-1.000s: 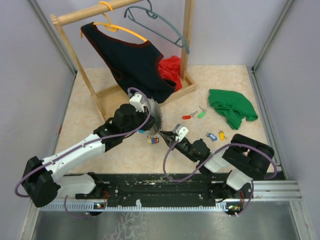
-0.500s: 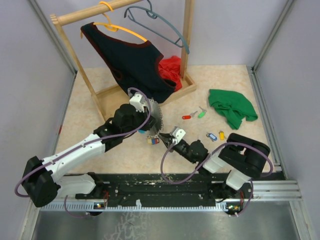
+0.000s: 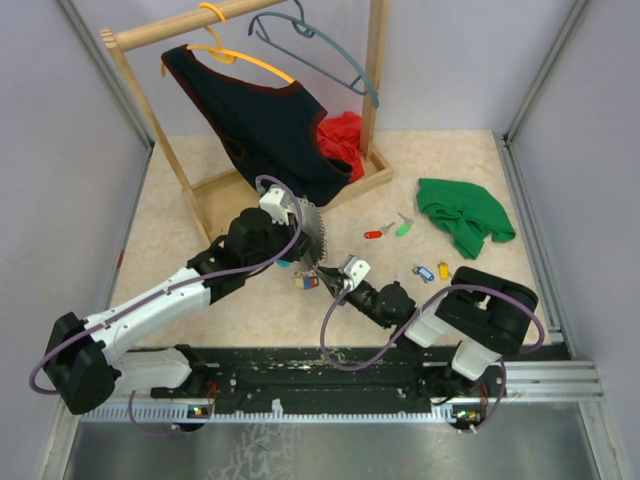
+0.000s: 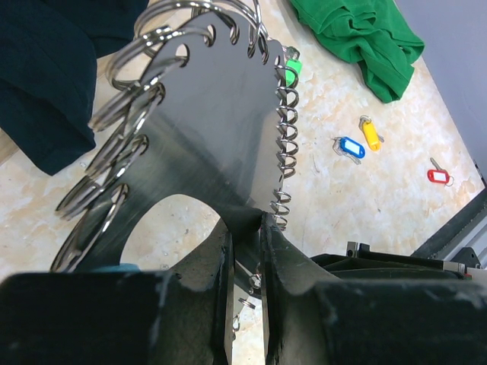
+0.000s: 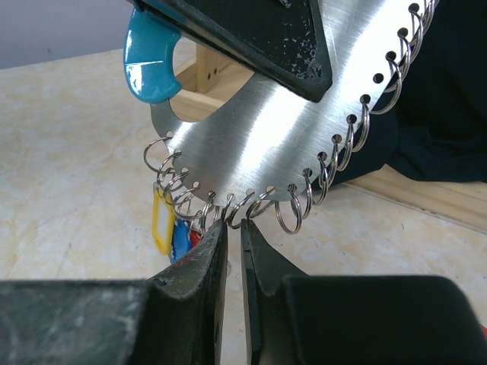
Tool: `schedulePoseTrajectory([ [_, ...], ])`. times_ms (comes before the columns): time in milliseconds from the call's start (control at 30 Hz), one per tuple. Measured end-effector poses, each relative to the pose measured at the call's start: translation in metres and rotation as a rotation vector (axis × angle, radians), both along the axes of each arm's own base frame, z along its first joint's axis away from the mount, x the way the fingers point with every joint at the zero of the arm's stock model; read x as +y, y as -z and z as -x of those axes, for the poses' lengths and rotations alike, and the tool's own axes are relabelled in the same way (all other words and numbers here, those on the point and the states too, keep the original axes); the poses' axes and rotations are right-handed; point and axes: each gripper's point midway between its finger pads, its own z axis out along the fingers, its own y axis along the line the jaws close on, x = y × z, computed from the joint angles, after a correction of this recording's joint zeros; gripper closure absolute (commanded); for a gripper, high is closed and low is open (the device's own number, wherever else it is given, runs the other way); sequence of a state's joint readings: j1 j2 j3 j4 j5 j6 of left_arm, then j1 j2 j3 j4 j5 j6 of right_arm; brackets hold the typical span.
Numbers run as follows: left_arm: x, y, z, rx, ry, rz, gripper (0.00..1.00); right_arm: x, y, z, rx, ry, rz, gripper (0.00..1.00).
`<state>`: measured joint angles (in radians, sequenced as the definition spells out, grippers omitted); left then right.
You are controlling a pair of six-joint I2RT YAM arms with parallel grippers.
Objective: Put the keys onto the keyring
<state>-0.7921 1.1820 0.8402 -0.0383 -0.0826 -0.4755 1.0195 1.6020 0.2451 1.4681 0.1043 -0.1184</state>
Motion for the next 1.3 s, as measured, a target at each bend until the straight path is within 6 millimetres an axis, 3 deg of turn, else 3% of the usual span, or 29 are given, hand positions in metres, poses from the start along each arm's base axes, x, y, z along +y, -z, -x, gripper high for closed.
schedulePoseTrajectory([
  [700,0.003,0.000,-0.003,-0.003,-0.027,-0.003,1.00,0.001,-0.004,-0.005,-0.018,0.042,-0.005,0.95],
  [1300,0.003,0.002,-0.001,0.015,-0.031,0.000,1.00,0.003,-0.004,-0.005,-0.035,0.034,-0.001,0.89],
])
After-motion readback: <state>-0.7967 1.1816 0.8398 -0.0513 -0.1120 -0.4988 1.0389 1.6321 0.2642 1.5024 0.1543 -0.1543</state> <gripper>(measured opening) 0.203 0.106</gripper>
